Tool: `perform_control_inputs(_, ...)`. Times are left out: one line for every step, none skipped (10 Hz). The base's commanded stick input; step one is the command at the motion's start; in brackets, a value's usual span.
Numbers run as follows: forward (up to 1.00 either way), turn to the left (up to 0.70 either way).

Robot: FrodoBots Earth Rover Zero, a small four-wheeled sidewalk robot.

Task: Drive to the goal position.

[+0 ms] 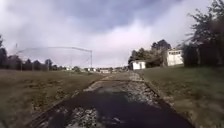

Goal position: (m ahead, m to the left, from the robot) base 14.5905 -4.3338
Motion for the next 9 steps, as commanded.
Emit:
perform_control_inputs(0.63,0.0)
perform_control_inputs(0.63,0.0)
perform_control_inputs(0.64,0.0)
perform_control_inputs(0.67,0.0)
perform_control_inputs(0.68,0.0)
perform_control_inputs(0.68,0.0)
perform_control_inputs(0.68,0.0)
perform_control_inputs(0.68,0.0)
perform_control_inputs(0.68,0.0)
